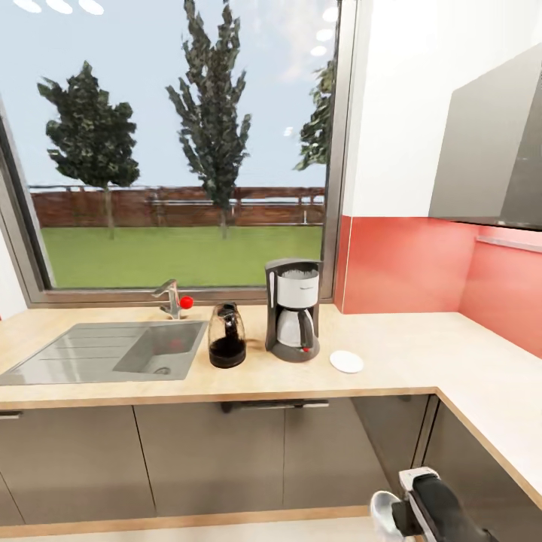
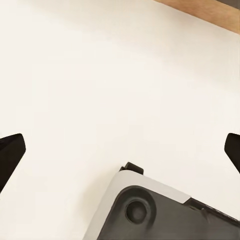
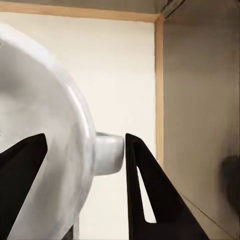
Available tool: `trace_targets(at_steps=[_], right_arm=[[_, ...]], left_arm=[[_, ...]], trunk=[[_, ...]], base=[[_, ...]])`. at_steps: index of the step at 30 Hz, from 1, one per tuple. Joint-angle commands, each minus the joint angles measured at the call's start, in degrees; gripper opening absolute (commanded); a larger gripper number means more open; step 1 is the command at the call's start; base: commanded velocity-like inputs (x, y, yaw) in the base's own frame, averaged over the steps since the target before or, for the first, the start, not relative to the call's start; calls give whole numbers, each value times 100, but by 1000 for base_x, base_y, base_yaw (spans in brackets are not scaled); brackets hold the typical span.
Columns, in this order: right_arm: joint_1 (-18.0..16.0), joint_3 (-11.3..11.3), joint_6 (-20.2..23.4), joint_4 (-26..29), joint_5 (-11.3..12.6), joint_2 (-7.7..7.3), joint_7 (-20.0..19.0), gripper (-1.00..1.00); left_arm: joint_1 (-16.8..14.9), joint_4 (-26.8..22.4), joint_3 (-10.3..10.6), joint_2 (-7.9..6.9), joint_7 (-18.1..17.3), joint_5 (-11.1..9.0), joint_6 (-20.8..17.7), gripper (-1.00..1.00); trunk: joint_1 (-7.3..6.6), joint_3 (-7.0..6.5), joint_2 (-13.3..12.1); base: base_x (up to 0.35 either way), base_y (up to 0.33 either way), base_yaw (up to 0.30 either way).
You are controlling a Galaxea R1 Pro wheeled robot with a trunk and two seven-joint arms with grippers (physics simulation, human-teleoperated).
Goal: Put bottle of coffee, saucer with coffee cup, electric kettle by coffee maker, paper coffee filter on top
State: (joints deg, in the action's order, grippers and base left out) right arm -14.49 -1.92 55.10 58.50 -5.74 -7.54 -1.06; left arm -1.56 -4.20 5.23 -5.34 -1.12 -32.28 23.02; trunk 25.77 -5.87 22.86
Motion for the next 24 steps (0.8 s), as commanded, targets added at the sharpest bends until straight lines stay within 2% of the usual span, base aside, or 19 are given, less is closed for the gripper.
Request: trace_targets(at_steps=[1,3,6,15,19,21,24], right_arm=[[-1,-17,363,480,-35,-7,-29,-100],[-1,-33,490,1243,-16,-20,-73,-100],[-1,-33,490,1830,2,-49,-188,-100],[0,9,490,2457,-5,-72,-375,-100],[-135,9,490,2504,-43,-79,-470,-100],[-352,12,490,2512,-87,-135,-725,-100],[-831,17,490,2501,-148,-431,-1545,-100]], left_arm=[[-2,6,49,0,-15,-56,18,100],[-2,7,51,5,-19,-49,18,100],[-2,8,55,15,-20,-50,18,100],[-2,14,65,118,-20,-34,18,100],[-2,15,66,123,-20,-33,18,100],[-2,15,66,123,-20,-33,18,100],[-2,14,66,128,-20,-33,18,100]], trunk=[[2,3,6],[2,3,6],[2,3,6],[2,3,6],[2,3,6],[2,3,6],[2,3,6]], base=[[0,0,0],[0,0,0],[0,0,0],[0,0,0],[0,0,0],[0,0,0],[0,0,0]])
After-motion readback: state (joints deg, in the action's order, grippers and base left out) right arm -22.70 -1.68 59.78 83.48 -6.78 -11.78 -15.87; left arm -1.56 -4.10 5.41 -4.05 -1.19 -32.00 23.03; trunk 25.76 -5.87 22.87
